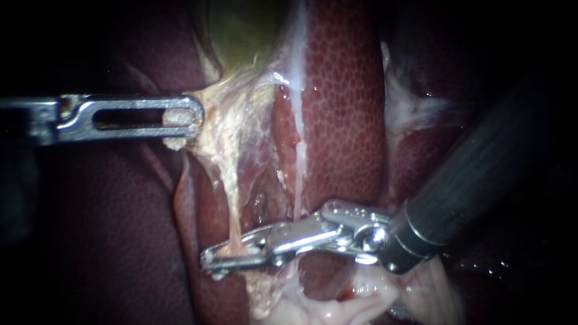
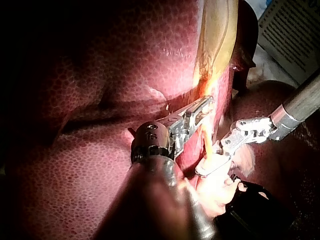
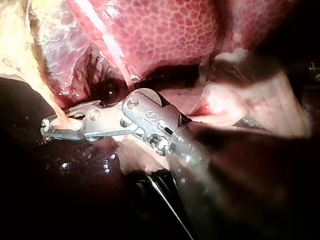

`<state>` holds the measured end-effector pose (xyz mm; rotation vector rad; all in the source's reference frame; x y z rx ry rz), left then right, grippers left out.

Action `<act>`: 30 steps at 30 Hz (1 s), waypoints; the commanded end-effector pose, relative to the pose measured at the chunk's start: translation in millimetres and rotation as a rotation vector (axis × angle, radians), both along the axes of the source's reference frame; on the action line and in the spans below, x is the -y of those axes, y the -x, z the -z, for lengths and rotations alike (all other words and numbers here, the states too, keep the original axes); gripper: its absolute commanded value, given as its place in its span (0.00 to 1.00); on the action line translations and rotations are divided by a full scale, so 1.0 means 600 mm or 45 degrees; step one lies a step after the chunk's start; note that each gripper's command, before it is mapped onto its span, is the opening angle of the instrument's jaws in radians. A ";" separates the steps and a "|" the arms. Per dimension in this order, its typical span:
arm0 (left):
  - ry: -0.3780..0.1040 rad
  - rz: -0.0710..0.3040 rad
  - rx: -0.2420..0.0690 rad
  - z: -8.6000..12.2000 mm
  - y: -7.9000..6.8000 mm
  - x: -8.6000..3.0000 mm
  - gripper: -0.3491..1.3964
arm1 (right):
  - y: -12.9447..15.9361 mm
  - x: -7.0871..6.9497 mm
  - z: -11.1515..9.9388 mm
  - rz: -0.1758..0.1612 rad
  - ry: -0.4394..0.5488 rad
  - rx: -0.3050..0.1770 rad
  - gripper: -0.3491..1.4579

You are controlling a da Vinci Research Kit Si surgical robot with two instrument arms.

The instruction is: Going back second clip left tube

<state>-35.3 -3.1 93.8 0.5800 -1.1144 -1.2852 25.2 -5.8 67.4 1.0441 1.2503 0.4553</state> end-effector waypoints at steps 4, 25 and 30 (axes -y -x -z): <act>0.001 0.000 0.000 0.0000 -0.0001 0.0000 0.00 | -0.0002 -0.0001 0.0001 -0.002 0.002 0.000 0.00; 0.001 0.000 0.001 0.0000 -0.0002 0.0001 0.00 | 0.0011 -0.0014 -0.0009 -0.088 0.171 -0.047 0.52; 0.001 -0.001 0.001 0.0000 -0.0003 0.0001 0.00 | 0.0050 -0.0028 -0.0002 -0.085 0.190 -0.060 0.52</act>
